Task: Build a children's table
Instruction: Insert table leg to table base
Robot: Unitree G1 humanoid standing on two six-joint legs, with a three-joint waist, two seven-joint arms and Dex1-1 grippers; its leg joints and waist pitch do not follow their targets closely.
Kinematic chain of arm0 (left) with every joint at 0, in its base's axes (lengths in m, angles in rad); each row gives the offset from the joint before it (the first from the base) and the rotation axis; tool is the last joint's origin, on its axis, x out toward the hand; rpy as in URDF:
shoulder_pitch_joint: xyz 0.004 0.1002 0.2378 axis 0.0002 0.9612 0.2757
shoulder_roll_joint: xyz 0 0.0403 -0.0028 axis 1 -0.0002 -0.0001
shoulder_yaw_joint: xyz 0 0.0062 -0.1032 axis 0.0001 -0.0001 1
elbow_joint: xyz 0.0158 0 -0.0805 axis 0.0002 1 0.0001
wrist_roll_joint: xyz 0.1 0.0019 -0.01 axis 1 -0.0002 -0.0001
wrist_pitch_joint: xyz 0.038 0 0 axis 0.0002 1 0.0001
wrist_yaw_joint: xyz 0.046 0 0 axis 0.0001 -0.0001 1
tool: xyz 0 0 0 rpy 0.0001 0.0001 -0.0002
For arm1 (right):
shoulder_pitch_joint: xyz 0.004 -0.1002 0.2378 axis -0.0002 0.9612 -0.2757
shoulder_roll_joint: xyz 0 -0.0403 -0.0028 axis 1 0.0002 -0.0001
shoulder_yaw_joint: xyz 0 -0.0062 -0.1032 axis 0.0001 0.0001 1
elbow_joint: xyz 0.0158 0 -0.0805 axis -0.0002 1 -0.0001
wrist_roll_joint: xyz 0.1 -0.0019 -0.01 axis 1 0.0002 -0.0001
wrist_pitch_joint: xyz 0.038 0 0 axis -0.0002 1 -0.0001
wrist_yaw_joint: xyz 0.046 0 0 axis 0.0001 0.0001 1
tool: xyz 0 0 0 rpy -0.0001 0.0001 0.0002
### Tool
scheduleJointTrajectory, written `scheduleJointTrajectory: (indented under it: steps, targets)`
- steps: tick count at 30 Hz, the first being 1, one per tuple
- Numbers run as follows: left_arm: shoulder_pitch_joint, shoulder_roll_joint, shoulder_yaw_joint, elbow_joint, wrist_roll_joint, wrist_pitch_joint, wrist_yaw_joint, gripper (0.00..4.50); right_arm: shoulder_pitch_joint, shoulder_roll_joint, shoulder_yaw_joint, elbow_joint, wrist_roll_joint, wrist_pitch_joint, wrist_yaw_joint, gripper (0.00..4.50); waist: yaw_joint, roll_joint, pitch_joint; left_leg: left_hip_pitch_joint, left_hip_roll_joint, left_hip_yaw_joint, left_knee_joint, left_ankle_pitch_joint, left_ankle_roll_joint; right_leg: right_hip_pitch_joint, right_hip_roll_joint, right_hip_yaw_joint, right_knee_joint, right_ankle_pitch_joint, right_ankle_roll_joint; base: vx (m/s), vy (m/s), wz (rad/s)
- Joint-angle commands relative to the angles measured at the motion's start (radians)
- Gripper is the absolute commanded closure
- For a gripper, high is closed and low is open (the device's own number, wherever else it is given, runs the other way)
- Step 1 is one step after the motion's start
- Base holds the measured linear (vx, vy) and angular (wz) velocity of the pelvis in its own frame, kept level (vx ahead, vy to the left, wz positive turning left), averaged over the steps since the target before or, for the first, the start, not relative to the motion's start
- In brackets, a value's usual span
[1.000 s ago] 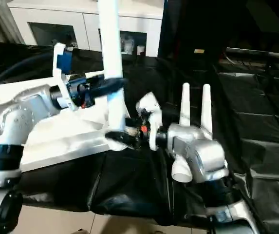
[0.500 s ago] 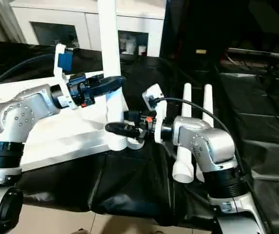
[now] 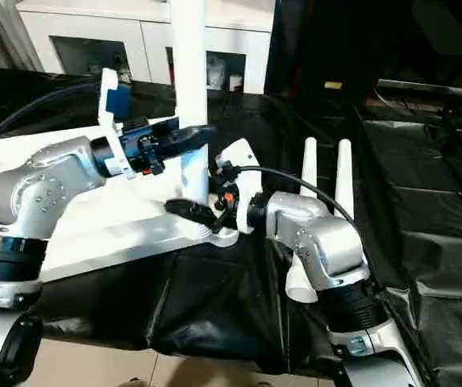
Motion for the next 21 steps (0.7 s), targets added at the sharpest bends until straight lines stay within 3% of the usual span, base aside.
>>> scheduleJointTrajectory:
  steps: [1, 6, 9, 11, 21]
  targets:
    - [0.003, 0.003, -0.014, -0.026, 0.016, -0.019, -0.007, 2.65, 0.007, 0.001, 0.010, 0.000, -0.010, -0.013, -0.008, 1.14, 0.001, 0.006, -0.076, -0.003, 0.004, 0.002, -0.060, -0.061, -0.007, 0.077, -0.057, 0.041, -0.062, -0.035, -0.198, 0.000, 0.000, 0.00]
    - [0.008, 0.007, -0.019, -0.042, 0.012, -0.020, -0.014, 2.65, 0.011, 0.003, 0.015, 0.002, -0.004, -0.002, -0.006, 1.62, 0.000, 0.005, -0.078, -0.002, 0.005, 0.001, -0.059, -0.054, -0.004, 0.077, -0.057, 0.042, -0.059, -0.017, -0.204, 0.000, 0.000, 0.00]
    - [0.008, 0.007, -0.019, -0.044, 0.011, -0.021, -0.015, 2.65, 0.012, 0.005, 0.015, 0.004, -0.001, 0.007, -0.005, 1.70, 0.001, 0.005, -0.078, -0.003, 0.004, 0.002, -0.058, -0.051, -0.001, 0.077, -0.056, 0.042, -0.059, -0.009, -0.207, 0.000, 0.000, 0.00]
    - [0.008, 0.007, -0.018, -0.045, 0.010, -0.023, -0.017, 2.65, 0.015, 0.004, 0.017, 0.005, 0.000, 0.017, -0.003, 2.05, 0.000, 0.004, -0.077, -0.002, 0.004, 0.002, -0.059, -0.057, -0.001, 0.076, -0.056, 0.041, -0.061, -0.022, -0.205, 0.000, 0.000, 0.00]
    - [0.003, 0.007, -0.004, -0.047, -0.002, -0.027, -0.016, 2.65, 0.016, 0.007, 0.009, 0.027, 0.004, 0.040, -0.013, 2.59, 0.001, 0.006, -0.078, -0.003, 0.004, 0.002, -0.058, -0.051, -0.003, 0.076, -0.057, 0.042, -0.059, -0.018, -0.203, 0.000, 0.000, 0.00]
